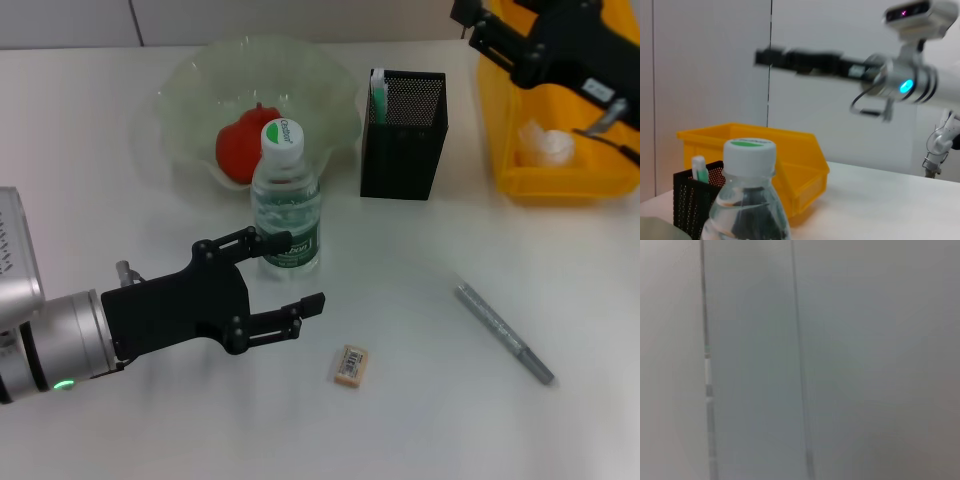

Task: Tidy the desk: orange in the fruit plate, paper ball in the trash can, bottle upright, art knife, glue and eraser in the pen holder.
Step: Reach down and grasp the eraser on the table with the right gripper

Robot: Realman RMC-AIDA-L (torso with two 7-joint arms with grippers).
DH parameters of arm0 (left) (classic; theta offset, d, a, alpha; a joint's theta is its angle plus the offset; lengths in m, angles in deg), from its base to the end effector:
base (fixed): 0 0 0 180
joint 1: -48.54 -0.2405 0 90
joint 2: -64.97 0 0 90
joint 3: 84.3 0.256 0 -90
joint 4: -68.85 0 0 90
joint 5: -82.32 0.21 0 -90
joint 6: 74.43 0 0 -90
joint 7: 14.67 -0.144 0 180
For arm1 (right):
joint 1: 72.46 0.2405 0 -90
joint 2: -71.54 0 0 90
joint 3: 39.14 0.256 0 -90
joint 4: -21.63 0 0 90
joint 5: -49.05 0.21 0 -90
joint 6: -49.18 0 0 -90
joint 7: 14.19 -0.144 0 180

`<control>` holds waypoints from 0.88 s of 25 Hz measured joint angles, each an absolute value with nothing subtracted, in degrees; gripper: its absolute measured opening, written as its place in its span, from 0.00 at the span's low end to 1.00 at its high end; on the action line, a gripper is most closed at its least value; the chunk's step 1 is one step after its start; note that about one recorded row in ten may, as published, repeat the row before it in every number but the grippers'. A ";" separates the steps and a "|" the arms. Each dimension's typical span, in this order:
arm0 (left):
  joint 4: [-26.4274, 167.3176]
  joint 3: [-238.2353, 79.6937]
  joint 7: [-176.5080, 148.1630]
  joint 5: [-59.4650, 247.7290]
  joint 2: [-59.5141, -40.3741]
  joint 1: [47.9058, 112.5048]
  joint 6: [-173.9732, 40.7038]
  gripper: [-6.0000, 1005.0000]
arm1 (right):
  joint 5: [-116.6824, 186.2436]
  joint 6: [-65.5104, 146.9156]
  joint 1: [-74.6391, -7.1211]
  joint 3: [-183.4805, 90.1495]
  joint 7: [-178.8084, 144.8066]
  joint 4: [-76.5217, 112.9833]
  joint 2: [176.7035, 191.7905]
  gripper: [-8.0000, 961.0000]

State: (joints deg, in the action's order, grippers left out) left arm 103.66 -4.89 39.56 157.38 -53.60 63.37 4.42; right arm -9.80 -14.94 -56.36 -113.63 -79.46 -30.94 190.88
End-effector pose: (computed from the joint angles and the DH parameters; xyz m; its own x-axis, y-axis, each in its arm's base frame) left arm -0.2694 0.2658 -0.0565 0.8004 0.1150 0.5884 0.3049 -0.9231 -0.2344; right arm 0.2138 0.3507 0.0267 0.6386 0.0399 -0.7685 -0.5027 -0.7345 -0.4559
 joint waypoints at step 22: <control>103.79 -9.97 39.56 157.88 -53.16 61.72 4.27 0.78 | -79.26 -53.60 -46.96 -115.83 -150.57 -71.38 190.77 0.73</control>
State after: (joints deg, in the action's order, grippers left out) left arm 103.79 -9.97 39.56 157.88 -53.16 61.72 4.27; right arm -79.26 -53.60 -46.96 -115.83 -150.57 -71.38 190.77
